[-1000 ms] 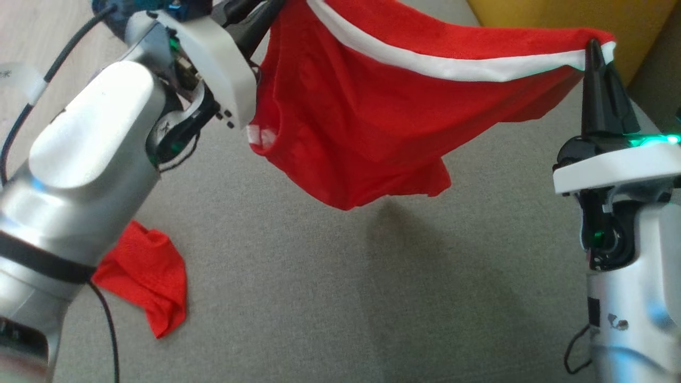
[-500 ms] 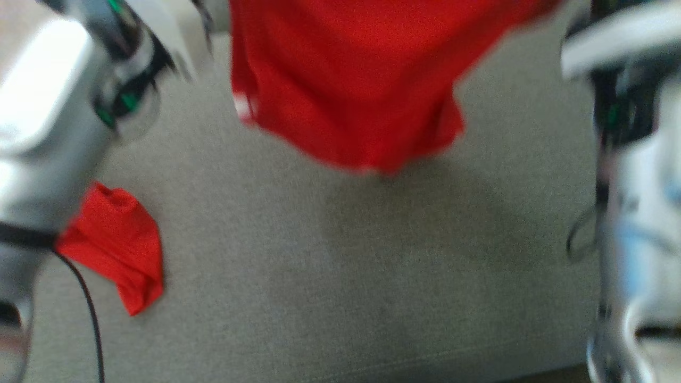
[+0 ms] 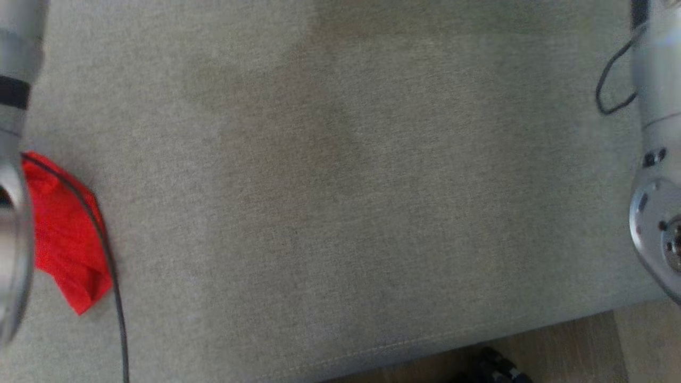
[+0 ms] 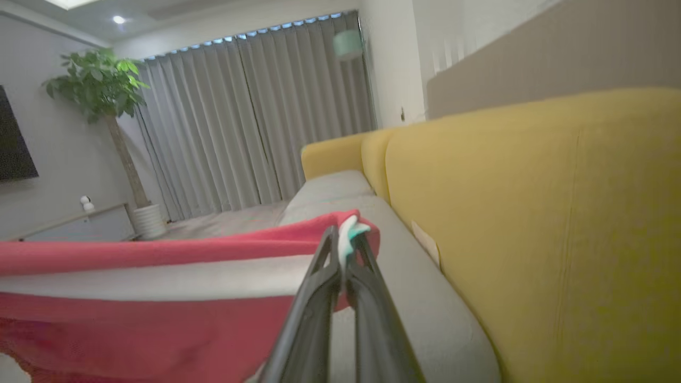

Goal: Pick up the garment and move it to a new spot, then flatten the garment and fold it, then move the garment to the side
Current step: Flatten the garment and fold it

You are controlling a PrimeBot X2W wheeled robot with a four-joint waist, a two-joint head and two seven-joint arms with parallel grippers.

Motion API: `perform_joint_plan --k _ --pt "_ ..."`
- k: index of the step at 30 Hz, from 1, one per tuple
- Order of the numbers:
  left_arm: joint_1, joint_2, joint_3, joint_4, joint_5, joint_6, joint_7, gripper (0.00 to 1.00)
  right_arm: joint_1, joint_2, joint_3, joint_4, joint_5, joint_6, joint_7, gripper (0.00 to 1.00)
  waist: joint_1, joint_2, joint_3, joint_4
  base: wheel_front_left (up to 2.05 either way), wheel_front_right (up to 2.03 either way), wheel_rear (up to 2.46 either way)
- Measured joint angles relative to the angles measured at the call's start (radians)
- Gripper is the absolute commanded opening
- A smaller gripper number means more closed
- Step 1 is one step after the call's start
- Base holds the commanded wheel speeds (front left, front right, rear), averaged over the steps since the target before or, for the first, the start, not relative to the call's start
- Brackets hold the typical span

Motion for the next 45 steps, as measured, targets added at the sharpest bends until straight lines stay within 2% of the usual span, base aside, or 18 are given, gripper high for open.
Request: perform_joint_plan --k 8,12,16,21,26,35,45 --pt "0.149 -0.039 0.035 0.011 0.008 -0.031 -0.008 0.00 0.095 -0.002 0.079 0.161 0.024 0.000 -0.007 0.00 -0.0003 0.0000 0.024 0.034 0.00 0.00 0.00" --pt "0.317 -0.046 0.038 -0.038 0.054 -0.040 -0.008 0.00 0.191 -0.011 0.103 0.235 0.024 0.000 -0.005 0.00 -0.0005 0.0000 -0.009 0.042 0.00 0.00 0.00" --pt "0.471 -0.048 0.015 -0.069 0.105 -0.049 -0.008 0.00 0.265 -0.043 0.168 0.260 0.047 0.000 0.053 0.00 -0.0005 0.0000 -0.060 0.050 0.00 0.00 0.00" --pt "0.671 -0.017 -0.060 -0.130 0.166 -0.056 -0.007 0.00 0.386 -0.074 0.261 0.253 0.121 0.000 0.147 0.00 -0.0005 0.0001 -0.144 0.057 0.00 0.00 0.00" --pt "0.838 0.013 -0.103 -0.211 0.193 -0.056 -0.007 0.00 0.534 -0.124 0.384 0.155 0.229 0.000 0.249 0.00 -0.0005 0.0001 -0.234 0.058 0.00 0.00 0.00" --pt "1.047 0.020 -0.103 -0.324 0.232 -0.056 -0.007 0.00 0.805 -0.283 0.574 -0.095 0.430 0.000 0.381 0.00 -0.0006 0.0001 -0.380 0.056 0.00 0.00 0.00" --pt "1.256 0.025 -0.129 -0.432 0.269 -0.047 -0.007 0.00 1.073 -0.446 0.629 -0.332 0.585 0.000 0.498 0.00 -0.0006 0.0001 -0.508 0.056 0.00 0.00 0.00"
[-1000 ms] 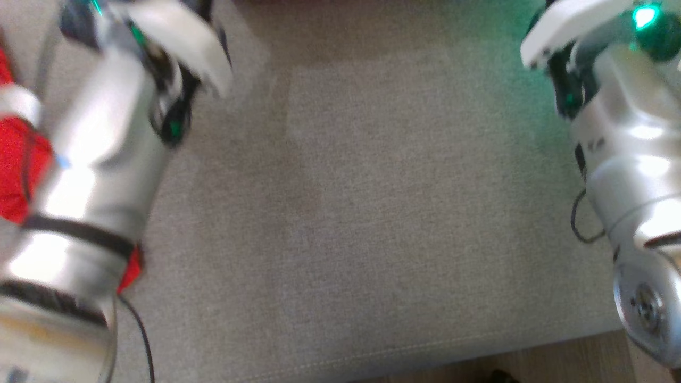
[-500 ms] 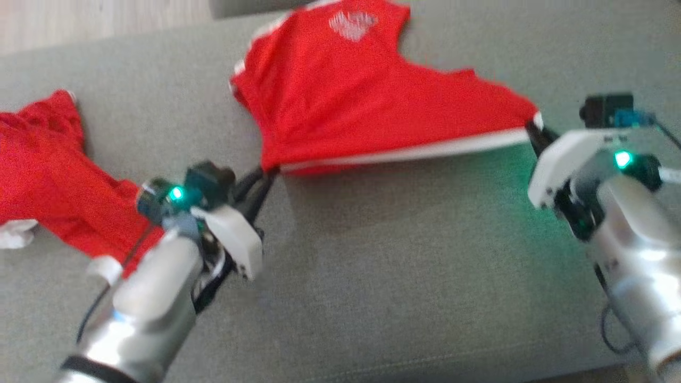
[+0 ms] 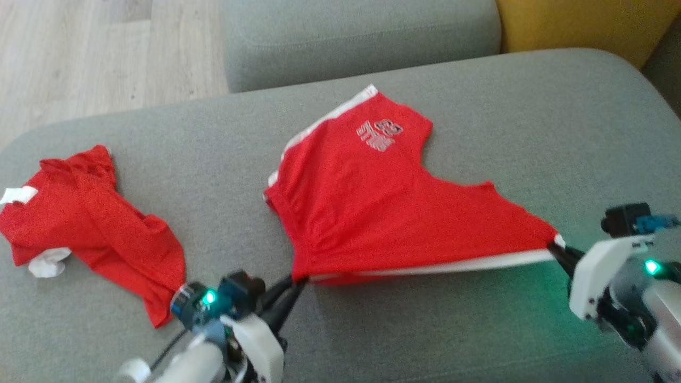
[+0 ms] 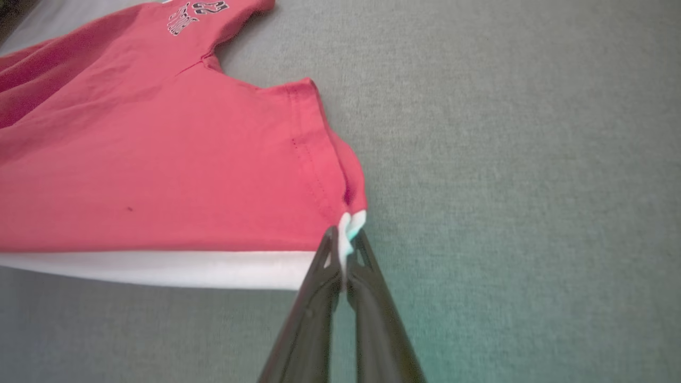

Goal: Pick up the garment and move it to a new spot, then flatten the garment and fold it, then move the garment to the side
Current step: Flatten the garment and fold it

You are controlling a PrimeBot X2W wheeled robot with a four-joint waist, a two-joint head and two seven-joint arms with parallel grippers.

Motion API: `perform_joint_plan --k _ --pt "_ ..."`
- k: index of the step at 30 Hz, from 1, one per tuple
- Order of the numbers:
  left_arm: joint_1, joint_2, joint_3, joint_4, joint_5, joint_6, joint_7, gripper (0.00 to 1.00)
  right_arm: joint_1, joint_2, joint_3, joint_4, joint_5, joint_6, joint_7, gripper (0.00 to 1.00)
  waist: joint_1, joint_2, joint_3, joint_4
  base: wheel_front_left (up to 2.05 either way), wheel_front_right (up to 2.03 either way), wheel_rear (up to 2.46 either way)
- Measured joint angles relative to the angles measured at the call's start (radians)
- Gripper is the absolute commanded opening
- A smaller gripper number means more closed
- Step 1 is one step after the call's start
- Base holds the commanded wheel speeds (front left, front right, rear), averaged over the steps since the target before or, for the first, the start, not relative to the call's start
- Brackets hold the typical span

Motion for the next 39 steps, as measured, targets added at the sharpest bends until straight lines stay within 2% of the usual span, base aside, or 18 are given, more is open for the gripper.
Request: perform_joint_plan --k 6,7,10,15,20,28,39 --pt "0.099 0.019 -0.029 -0.081 0.000 0.009 0.000 0.00 0.118 -0.088 -0.018 -0.152 0.025 0.000 0.076 0.00 0.0000 0.0000 -0.033 -0.004 0.00 0.00 0.00" --pt "0.121 0.024 -0.037 -0.111 0.000 0.010 0.009 0.00 0.155 -0.115 -0.042 -0.207 0.038 0.000 0.105 0.00 0.0000 0.0000 -0.037 -0.002 0.00 0.00 0.00" --pt "0.134 0.029 -0.037 -0.154 0.000 0.020 0.020 0.00 0.199 -0.142 -0.096 -0.283 0.046 0.000 0.130 0.00 0.0000 0.0000 -0.034 0.003 0.00 0.00 0.00" --pt "0.112 0.029 -0.024 -0.190 -0.002 0.042 0.032 0.00 0.205 -0.150 -0.169 -0.372 -0.013 0.000 0.180 0.00 0.0000 0.0000 -0.011 0.019 0.00 0.00 0.00" --pt "0.060 0.023 0.001 -0.207 -0.013 0.045 0.037 0.00 0.171 -0.141 -0.217 -0.415 -0.063 0.000 0.224 0.00 0.0000 0.0000 0.020 0.037 0.00 0.00 0.00" --pt "-0.078 -0.017 0.036 -0.181 -0.022 0.053 0.039 0.00 -0.048 -0.103 -0.251 -0.415 -0.167 0.000 0.286 0.00 0.0000 0.0000 0.114 0.095 0.00 0.00 0.00" --pt "-0.214 -0.092 0.052 -0.089 -0.033 0.042 0.017 0.00 -0.340 -0.077 -0.160 -0.245 -0.255 0.000 0.272 0.00 0.0001 0.0000 0.242 0.193 0.00 0.00 0.00"
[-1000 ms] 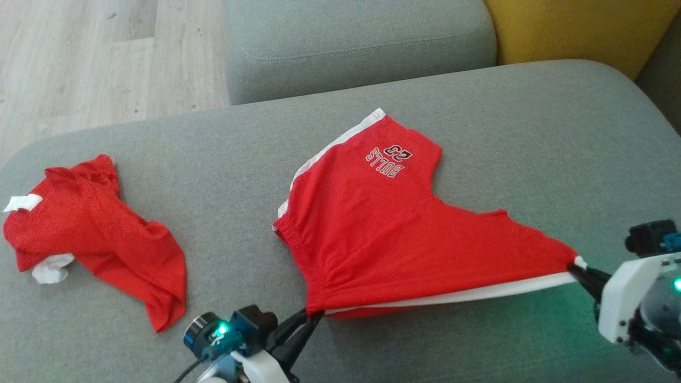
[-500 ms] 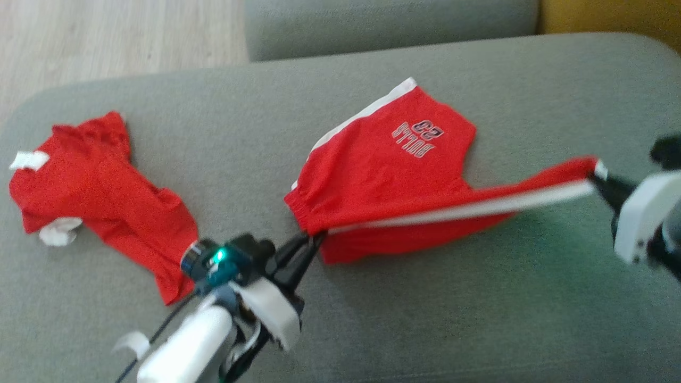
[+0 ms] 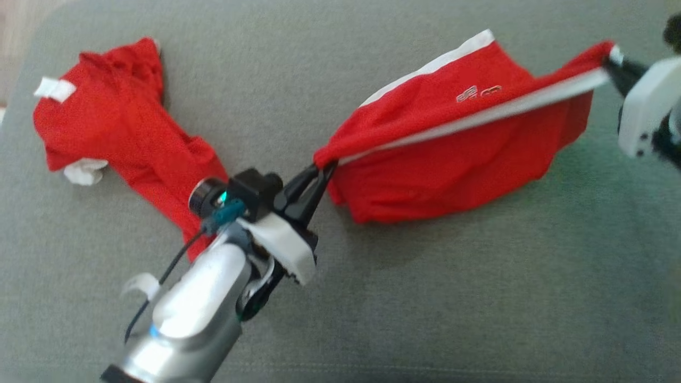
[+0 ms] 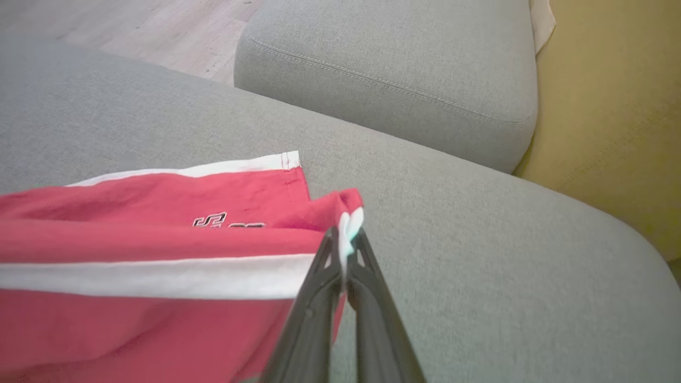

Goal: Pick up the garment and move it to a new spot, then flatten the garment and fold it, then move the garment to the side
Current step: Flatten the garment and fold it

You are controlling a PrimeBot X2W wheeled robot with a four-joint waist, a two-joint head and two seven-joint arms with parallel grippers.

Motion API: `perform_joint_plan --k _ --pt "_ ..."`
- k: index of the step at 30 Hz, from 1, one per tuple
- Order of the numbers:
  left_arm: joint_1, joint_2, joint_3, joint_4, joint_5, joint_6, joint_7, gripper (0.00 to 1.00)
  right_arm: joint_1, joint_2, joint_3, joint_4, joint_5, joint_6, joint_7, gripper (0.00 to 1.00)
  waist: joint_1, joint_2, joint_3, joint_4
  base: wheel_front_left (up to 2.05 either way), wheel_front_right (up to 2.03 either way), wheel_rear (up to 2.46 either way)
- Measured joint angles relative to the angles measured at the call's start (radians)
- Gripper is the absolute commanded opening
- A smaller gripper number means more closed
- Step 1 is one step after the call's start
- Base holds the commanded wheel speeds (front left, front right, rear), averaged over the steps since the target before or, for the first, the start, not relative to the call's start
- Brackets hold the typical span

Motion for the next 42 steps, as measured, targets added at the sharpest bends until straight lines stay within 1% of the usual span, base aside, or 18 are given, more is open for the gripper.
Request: perform_joint_plan --k 2,6,11,19,26,27,28,29,32,33,37,42 --pt "-0.030 -0.013 0.005 0.017 0.000 -0.008 -0.003 0.00 -0.058 0.000 0.025 0.038 -0.011 0.000 -0.015 0.00 0.0000 0.0000 0.025 0.015 0.00 0.00 0.00" --pt "-0.090 -0.043 0.010 0.052 0.000 -0.009 -0.005 0.00 -0.169 0.002 0.076 0.118 -0.035 0.000 -0.042 0.00 0.0000 0.0000 0.076 0.044 0.00 0.00 0.00" --pt "-0.149 -0.072 0.007 0.102 0.000 -0.023 -0.012 0.00 -0.270 0.019 0.136 0.226 -0.045 0.000 -0.079 0.00 0.0001 0.0000 0.133 0.076 0.00 0.00 0.00" --pt "-0.196 -0.096 0.006 0.170 0.001 -0.034 -0.013 0.00 -0.359 0.049 0.235 0.349 -0.042 0.000 -0.134 0.00 0.0001 0.0000 0.197 0.107 0.00 0.00 0.00" --pt "-0.211 -0.114 0.019 0.173 0.006 -0.035 -0.013 0.00 -0.422 0.063 0.293 0.435 -0.014 0.000 -0.179 0.00 0.0001 0.0000 0.225 0.119 0.00 0.00 0.00" --pt "-0.211 -0.114 0.021 0.173 0.009 -0.035 -0.013 0.29 -0.430 0.066 0.301 0.448 -0.008 0.000 -0.184 0.00 0.0002 0.0000 0.225 0.118 0.00 0.00 0.00" --pt "-0.211 -0.115 0.026 0.174 0.014 -0.037 -0.013 0.98 -0.436 0.072 0.302 0.462 0.000 0.000 -0.184 0.80 0.0002 0.0000 0.226 0.117 0.00 0.00 0.00" --pt "-0.211 -0.116 0.032 0.175 0.014 -0.039 -0.013 1.00 -0.441 0.080 0.305 0.477 0.006 0.000 -0.190 1.00 0.0001 -0.0001 0.225 0.114 0.00 0.00 0.00" --pt "-0.211 -0.117 0.045 0.182 0.017 -0.039 -0.013 1.00 -0.448 0.093 0.316 0.499 0.007 0.000 -0.207 1.00 0.0002 0.0000 0.221 0.108 0.00 0.00 0.00" --pt "-0.211 -0.117 0.051 0.188 0.029 -0.039 -0.013 1.00 -0.451 0.101 0.323 0.519 0.011 0.000 -0.229 1.00 0.0001 0.0000 0.214 0.100 0.00 0.00 0.00" --pt "-0.208 -0.117 0.067 0.191 0.045 -0.039 -0.013 1.00 -0.451 0.106 0.326 0.557 0.023 0.000 -0.256 1.00 0.0002 -0.0001 0.195 0.087 0.00 0.00 0.00" --pt "-0.184 -0.112 0.105 0.191 0.058 -0.034 -0.013 1.00 -0.446 0.109 0.323 0.591 0.057 0.000 -0.323 1.00 0.0001 0.0000 0.145 0.061 0.00 0.00 0.00"
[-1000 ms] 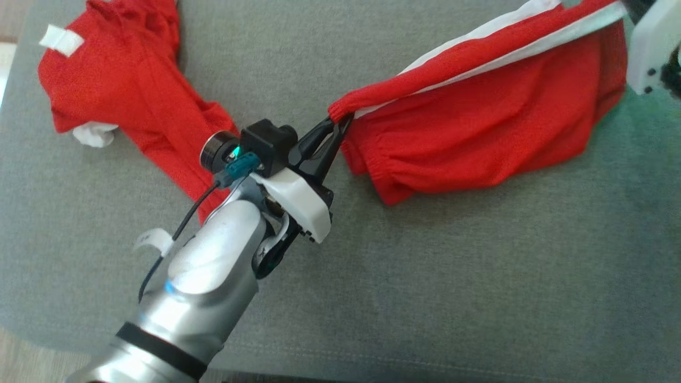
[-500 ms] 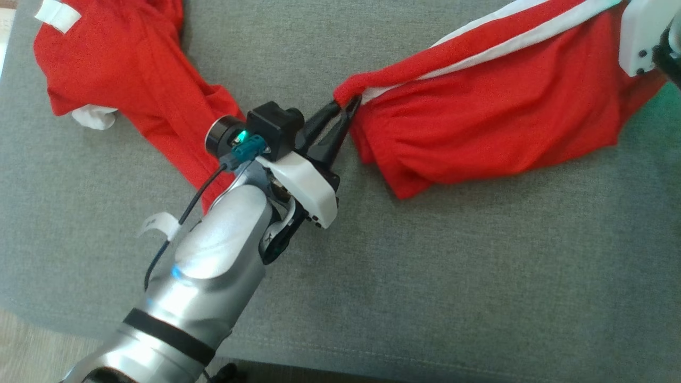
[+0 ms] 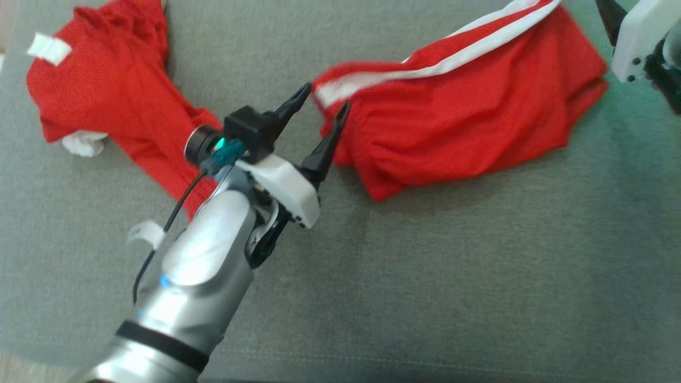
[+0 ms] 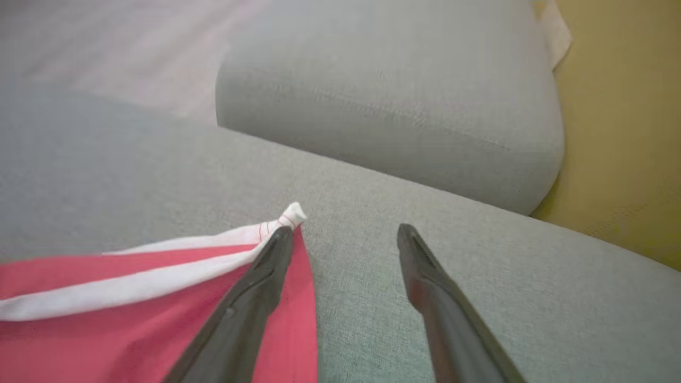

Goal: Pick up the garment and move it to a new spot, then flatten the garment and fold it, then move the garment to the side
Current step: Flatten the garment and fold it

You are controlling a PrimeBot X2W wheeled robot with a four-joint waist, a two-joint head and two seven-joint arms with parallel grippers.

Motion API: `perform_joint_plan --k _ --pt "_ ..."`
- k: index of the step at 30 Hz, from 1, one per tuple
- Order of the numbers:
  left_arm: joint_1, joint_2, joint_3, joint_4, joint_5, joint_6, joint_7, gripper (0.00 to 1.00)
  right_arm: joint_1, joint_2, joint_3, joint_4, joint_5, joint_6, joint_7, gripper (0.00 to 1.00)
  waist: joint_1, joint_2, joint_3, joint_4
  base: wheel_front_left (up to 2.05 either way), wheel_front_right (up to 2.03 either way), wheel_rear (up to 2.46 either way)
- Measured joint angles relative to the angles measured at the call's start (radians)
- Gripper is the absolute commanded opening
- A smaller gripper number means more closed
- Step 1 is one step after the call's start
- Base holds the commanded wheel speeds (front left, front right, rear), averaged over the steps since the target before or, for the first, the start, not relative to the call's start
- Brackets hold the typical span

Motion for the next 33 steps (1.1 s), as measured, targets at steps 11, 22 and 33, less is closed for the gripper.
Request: perform_joint_plan --k 11,22,33 --pt "0.152 0.020 0.149 -0.099 0.000 0.041 0.000 1.00 0.143 0.041 -0.067 -0.045 0.120 0.000 -0.254 1.00 0.0000 0.0000 -0.149 -0.077 0.00 0.00 0.00" --pt "0.395 0.018 0.330 -0.295 0.036 0.079 0.000 1.00 0.412 0.095 -0.205 -0.175 0.113 0.000 -0.448 1.00 -0.0001 0.0000 -0.299 -0.160 0.00 0.00 0.00" --pt "0.586 -0.004 0.405 -0.379 0.096 0.069 0.000 1.00 0.795 0.268 -0.499 -0.430 -0.138 0.000 -0.453 1.00 -0.0001 0.0000 -0.371 -0.205 0.00 0.00 0.00"
